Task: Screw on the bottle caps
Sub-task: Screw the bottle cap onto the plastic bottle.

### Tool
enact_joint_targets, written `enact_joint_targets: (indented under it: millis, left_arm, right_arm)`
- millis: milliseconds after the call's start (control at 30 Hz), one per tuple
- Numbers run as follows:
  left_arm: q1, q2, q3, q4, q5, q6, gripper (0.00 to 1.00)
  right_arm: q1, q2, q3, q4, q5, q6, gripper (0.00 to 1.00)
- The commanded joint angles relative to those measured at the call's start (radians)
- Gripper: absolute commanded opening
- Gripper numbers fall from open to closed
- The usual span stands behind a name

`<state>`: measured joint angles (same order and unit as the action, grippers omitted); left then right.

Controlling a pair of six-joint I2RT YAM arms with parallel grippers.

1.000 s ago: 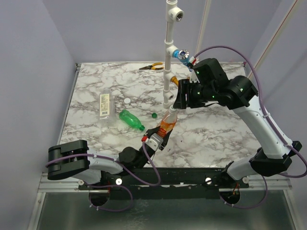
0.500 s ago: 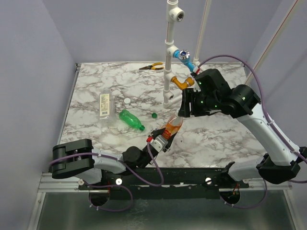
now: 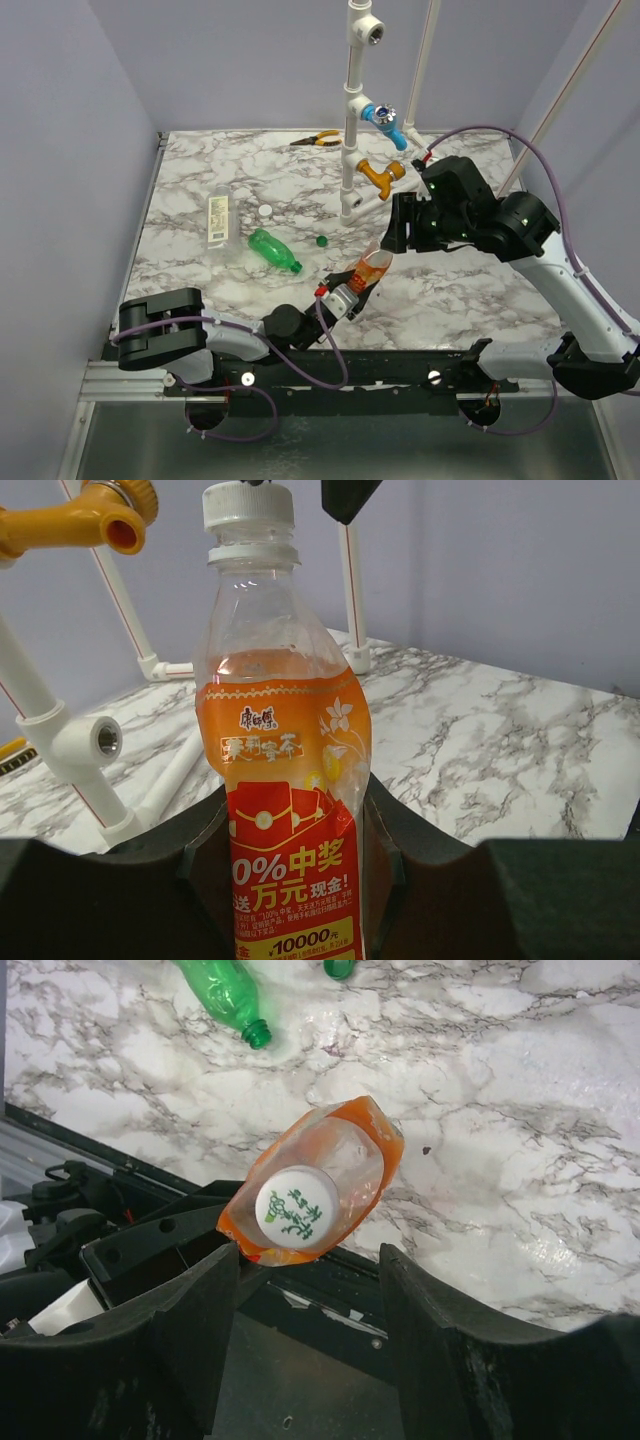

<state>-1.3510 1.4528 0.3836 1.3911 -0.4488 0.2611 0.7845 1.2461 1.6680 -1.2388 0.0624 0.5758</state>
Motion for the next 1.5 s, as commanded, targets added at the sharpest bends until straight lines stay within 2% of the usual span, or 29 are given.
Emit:
enact_joint_targets:
  millis: [0,433,633,1067,1467]
  left_arm:
    - [-0.015,0.017,0.021,0.010,0.061,-0.018,0.00]
    - [-0.027,0.005,0.014,0.001,0.064,-0.022,0.00]
    - [-0.032,-0.007,0.006,-0.003,0.058,-0.018,0.00]
    - [-0.035,-0.041,-0.012,-0.015,0.041,-0.011,0.00]
    - [-0.035,-0.054,-0.019,-0.014,0.030,-0.006,0.00]
  right_arm:
    - [0.004,-0.022,-0.023,0.036,0.027,-0.009,0.60]
    - [0.004,-0.011,0.001,0.021,0.034,-0.022,0.58]
    - [0.003,-0.002,0.015,0.012,0.019,-0.017,0.50]
    - [0.003,0.019,0.015,-0.002,0.023,-0.003,0.49]
    - [0.002,0.010,-0.004,-0.001,0.023,0.033,0.35]
